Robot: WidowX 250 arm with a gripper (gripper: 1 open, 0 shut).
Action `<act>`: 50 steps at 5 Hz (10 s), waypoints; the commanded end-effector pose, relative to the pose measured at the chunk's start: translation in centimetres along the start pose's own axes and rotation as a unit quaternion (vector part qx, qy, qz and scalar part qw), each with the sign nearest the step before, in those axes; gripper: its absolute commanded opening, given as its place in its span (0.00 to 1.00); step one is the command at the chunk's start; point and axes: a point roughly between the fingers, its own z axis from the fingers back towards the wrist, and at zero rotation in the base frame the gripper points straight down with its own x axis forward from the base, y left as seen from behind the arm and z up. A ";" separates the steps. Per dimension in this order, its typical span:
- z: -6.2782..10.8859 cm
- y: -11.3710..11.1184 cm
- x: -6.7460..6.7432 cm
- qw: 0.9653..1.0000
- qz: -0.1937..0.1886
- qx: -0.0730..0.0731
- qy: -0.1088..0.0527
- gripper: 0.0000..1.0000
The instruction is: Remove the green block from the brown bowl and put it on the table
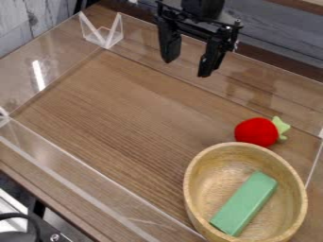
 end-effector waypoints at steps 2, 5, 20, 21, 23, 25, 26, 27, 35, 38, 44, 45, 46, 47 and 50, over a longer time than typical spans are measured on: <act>-2.2 -2.0 -1.9 0.998 -0.060 -0.004 0.022 1.00; -4.5 -9.0 -5.3 0.983 -0.185 -0.009 0.022 1.00; -7.1 -13.6 -5.8 0.972 -0.224 -0.030 -0.072 1.00; -7.9 -13.6 -5.8 0.972 -0.225 -0.031 -0.066 1.00; -9.8 -13.6 -5.7 0.972 -0.227 -0.032 -0.055 1.00; -11.4 -13.6 -5.6 0.972 -0.228 -0.031 -0.047 0.00; -11.5 -13.5 -5.6 0.972 -0.227 -0.031 -0.047 0.00; -11.2 -13.5 -5.5 0.972 -0.226 -0.031 -0.049 0.00; -8.6 -12.9 -5.5 0.972 -0.225 -0.034 -0.061 0.00; -8.2 -12.8 -5.5 0.972 -0.224 -0.036 -0.063 0.00; -7.3 -12.6 -5.5 0.970 -0.227 -0.043 -0.073 0.00; -7.4 -12.6 -5.4 0.970 -0.227 -0.044 -0.074 0.00; -7.5 -12.6 -5.4 0.970 -0.227 -0.045 -0.075 0.00; -7.5 -12.5 -5.3 0.970 -0.228 -0.045 -0.076 0.00; -7.7 -12.5 -5.2 0.969 -0.229 -0.047 -0.078 0.00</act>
